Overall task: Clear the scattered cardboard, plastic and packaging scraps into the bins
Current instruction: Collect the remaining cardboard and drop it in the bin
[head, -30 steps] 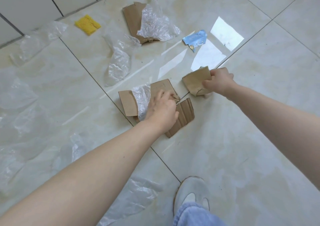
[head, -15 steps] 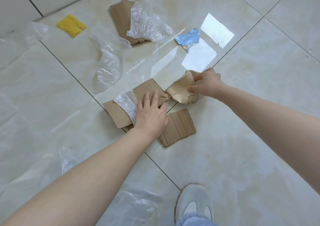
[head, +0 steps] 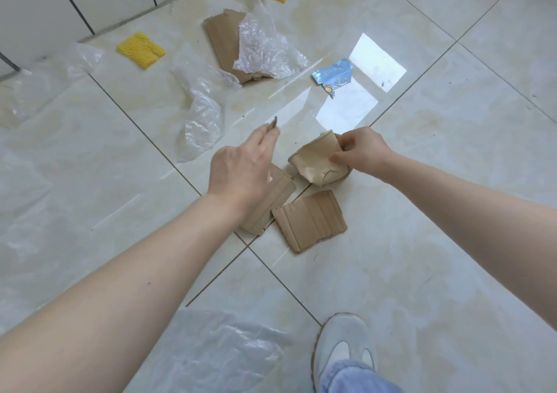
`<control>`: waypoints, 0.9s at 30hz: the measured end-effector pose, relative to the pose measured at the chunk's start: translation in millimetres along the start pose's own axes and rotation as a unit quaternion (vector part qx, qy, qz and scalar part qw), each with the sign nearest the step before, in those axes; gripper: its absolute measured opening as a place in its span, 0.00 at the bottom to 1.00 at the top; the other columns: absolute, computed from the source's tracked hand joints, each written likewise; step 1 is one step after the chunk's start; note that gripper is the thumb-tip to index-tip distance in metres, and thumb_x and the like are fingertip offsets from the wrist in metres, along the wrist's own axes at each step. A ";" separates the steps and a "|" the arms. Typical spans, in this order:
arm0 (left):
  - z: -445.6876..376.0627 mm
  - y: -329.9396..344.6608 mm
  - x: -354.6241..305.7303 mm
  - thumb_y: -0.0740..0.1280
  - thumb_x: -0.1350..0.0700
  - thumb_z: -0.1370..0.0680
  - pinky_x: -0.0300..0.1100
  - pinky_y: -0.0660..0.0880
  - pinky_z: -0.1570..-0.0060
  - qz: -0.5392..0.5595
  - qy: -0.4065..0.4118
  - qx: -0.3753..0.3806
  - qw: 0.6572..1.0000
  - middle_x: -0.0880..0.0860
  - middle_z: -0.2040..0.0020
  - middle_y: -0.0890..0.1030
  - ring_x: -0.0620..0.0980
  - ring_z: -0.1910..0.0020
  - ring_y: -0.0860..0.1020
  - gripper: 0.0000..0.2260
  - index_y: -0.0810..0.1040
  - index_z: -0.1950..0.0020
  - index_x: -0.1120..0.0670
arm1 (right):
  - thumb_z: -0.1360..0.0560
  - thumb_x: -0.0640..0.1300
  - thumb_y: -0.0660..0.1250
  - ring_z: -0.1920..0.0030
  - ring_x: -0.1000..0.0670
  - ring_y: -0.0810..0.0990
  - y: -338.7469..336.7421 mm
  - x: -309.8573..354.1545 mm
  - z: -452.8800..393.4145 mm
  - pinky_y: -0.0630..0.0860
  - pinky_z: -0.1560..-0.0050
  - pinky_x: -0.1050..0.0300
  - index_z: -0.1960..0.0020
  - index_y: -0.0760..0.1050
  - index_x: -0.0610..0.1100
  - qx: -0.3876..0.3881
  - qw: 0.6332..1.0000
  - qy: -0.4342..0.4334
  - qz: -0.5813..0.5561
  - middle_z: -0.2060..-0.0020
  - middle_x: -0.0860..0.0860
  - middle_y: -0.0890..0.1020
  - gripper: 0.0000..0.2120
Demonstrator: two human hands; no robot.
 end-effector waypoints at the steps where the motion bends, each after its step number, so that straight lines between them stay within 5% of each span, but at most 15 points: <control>1: -2.7 -5.0 3.1 0.61 0.63 0.25 0.45 0.64 0.65 -0.001 -0.009 -0.002 1.000 0.44 0.28 0.67 0.60 0.58 0.79 0.28 0.62 0.25 0.50 | 0.30 0.42 0.70 0.60 0.49 0.73 -1.3 -1.2 1.7 0.70 0.61 0.57 0.55 0.80 0.37 0.007 1.000 -0.002 -0.008 0.62 0.47 0.77 0.09; 8: -17.3 -44.3 20.3 0.61 0.66 0.26 0.53 0.73 0.52 0.106 -0.026 -0.066 0.992 0.52 0.37 0.74 0.62 0.45 0.76 0.28 0.65 0.28 0.48 | 0.31 0.41 0.72 0.60 0.51 0.76 -3.4 -9.9 26.5 0.73 0.56 0.55 0.56 0.81 0.39 0.123 0.990 -0.009 -0.071 0.63 0.47 0.78 0.06; 11: -20.0 -55.8 23.1 0.62 0.67 0.28 0.51 0.75 0.52 0.225 -0.074 -0.042 0.971 0.55 0.48 0.79 0.59 0.51 0.78 0.37 0.55 0.25 0.42 | 0.31 0.40 0.73 0.66 0.53 0.74 4.3 -11.0 45.5 0.73 0.61 0.62 0.63 0.79 0.44 0.202 0.979 -0.019 -0.022 0.68 0.51 0.75 0.04; 14: -21.8 -45.0 26.9 0.66 0.63 0.27 0.43 0.74 0.58 0.339 -0.170 0.047 0.924 0.51 0.55 0.79 0.54 0.53 0.78 0.32 0.60 0.26 0.46 | 0.31 0.41 0.72 0.68 0.54 0.71 14.0 -12.2 58.2 0.68 0.66 0.65 0.65 0.78 0.45 0.235 0.968 -0.040 0.071 0.71 0.54 0.73 0.06; 16: -18.8 -29.3 24.8 0.70 0.60 0.26 0.41 0.73 0.58 0.343 -0.191 0.152 0.907 0.53 0.53 0.80 0.55 0.50 0.79 0.18 0.74 0.37 0.52 | 0.31 0.41 0.73 0.67 0.55 0.72 21.8 -15.1 62.9 0.68 0.66 0.65 0.63 0.78 0.47 0.250 0.963 -0.048 0.091 0.68 0.54 0.76 0.04; 18: -9.9 -11.2 22.0 0.70 0.56 0.24 0.42 0.73 0.57 0.285 -0.165 0.246 0.911 0.57 0.50 0.80 0.56 0.52 0.79 0.07 0.77 0.48 0.56 | 0.31 0.41 0.73 0.66 0.55 0.74 30.1 -18.6 65.6 0.70 0.66 0.64 0.60 0.79 0.47 0.254 0.960 -0.056 0.104 0.62 0.51 0.78 0.03; 23: 7.0 19.8 30.7 0.59 0.47 0.19 0.45 0.67 0.55 0.092 -0.104 0.381 0.914 0.58 0.44 0.77 0.55 0.52 0.73 0.13 0.70 0.45 0.57 | 0.31 0.42 0.72 0.64 0.54 0.74 41.9 -25.3 66.3 0.71 0.65 0.62 0.58 0.79 0.48 0.252 0.956 -0.062 0.135 0.61 0.52 0.77 0.04; 27: 8.1 13.8 34.1 0.66 0.42 0.24 0.44 0.71 0.51 0.094 -0.102 0.482 0.865 0.51 0.51 0.83 0.51 0.53 0.83 0.15 0.78 0.50 0.54 | 0.31 0.42 0.72 0.62 0.52 0.74 41.0 -26.7 65.5 0.71 0.65 0.60 0.60 0.77 0.50 0.248 0.955 -0.067 0.146 0.61 0.52 0.77 0.05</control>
Point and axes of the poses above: each hand's wrist, its own z-axis away from the middle knuckle, its own y-axis out of the palm, x = y × z, the point moved 4 cm from there along -z, towards the middle knuckle
